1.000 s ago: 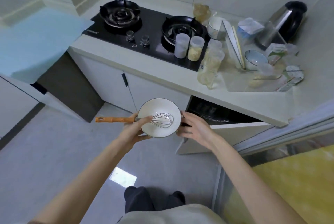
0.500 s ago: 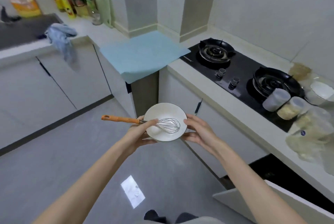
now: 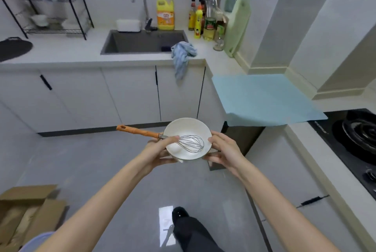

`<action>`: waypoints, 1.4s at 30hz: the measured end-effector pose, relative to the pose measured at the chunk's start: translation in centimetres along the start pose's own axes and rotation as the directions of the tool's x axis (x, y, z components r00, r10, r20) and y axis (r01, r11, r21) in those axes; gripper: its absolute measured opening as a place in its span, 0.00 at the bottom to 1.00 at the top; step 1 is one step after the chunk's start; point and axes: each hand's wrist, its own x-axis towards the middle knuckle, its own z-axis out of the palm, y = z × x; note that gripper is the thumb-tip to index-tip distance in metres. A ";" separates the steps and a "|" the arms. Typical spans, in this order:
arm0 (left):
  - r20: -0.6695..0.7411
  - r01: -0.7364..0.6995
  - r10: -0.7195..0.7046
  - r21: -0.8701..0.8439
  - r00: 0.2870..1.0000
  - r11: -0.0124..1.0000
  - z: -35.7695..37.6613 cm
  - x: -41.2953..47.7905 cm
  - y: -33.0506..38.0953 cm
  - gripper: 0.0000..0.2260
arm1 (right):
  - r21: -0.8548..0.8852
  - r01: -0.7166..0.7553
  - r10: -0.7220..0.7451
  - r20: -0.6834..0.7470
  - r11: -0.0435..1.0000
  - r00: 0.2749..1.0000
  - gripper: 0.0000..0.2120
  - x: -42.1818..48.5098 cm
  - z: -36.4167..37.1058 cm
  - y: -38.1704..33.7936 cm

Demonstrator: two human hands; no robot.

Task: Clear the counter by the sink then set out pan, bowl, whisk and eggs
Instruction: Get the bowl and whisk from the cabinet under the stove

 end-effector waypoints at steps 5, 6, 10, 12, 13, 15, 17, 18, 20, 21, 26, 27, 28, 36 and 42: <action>-0.137 -0.079 0.072 -0.042 0.988 0.996 -4.4 3.9 3.4 0.17 | -0.063 0.020 -0.012 0.118 0.998 0.993 0.14 7.9 4.7 -2.6; -0.163 -0.089 0.079 -0.054 0.983 0.995 -5.2 4.6 4.2 0.16 | -0.070 0.015 -0.006 0.134 0.997 0.991 0.14 9.5 5.6 -3.3; -0.270 -0.132 0.097 -0.117 0.958 0.984 -8.8 7.8 8.0 0.17 | -0.110 -0.004 0.030 0.239 0.994 0.971 0.11 15.8 10.1 -6.6; -0.316 -0.163 0.109 -0.150 0.943 0.975 -10.5 9.0 9.7 0.17 | -0.130 -0.007 0.044 0.279 0.991 0.959 0.12 18.6 12.3 -8.1; -0.342 -0.179 0.114 -0.164 0.933 0.970 -11.3 9.4 10.5 0.18 | -0.133 -0.003 0.043 0.298 0.991 0.954 0.13 19.9 13.4 -8.7; -0.402 -0.217 0.123 -0.197 0.907 0.956 -13.1 10.6 11.9 0.18 | -0.151 -0.004 0.056 0.343 0.989 0.938 0.13 22.4 15.9 -9.9; -0.463 -0.257 0.128 -0.227 0.877 0.939 -15.5 11.6 13.2 0.18 | -0.180 -0.014 0.083 0.381 0.984 0.921 0.13 24.9 18.9 -10.8; -0.484 -0.274 0.132 -0.236 0.865 0.932 -16.6 12.1 13.8 0.18 | -0.189 -0.012 0.088 0.398 0.982 0.913 0.13 26.0 20.3 -11.2; -0.529 -0.297 0.133 -0.239 0.838 0.924 -18.9 13.0 14.7 0.18 | -0.204 -0.004 0.092 0.425 0.979 0.901 0.13 27.9 23.0 -11.7; -0.554 -0.307 0.130 -0.239 0.822 0.921 -20.0 13.5 15.0 0.18 | -0.219 0.002 0.095 0.432 0.976 0.897 0.14 28.7 24.2 -11.8; -0.659 -0.356 0.108 -0.255 0.745 0.899 -27.6 16.1 17.3 0.16 | -0.288 0.015 0.135 0.493 0.957 0.860 0.15 33.7 32.5 -12.1; -0.668 -0.359 0.100 -0.263 0.738 0.895 -29.6 16.8 17.9 0.16 | -0.298 0.010 0.145 0.495 0.955 0.856 0.14 35.0 34.5 -12.0; -0.673 -0.357 0.090 -0.270 0.735 0.894 -31.5 17.5 18.4 0.17 | -0.302 0.007 0.151 0.498 0.953 0.854 0.13 36.1 36.3 -12.0; -0.650 -0.333 0.084 -0.270 0.755 0.903 -45.9 21.9 25.2 0.16 | -0.297 0.017 0.139 0.495 0.955 0.858 0.10 43.4 50.5 -13.7; -0.604 -0.328 0.123 -0.242 0.788 0.913 -55.1 25.4 30.8 0.16 | -0.258 0.028 0.101 0.471 0.966 0.876 0.07 48.5 59.7 -15.5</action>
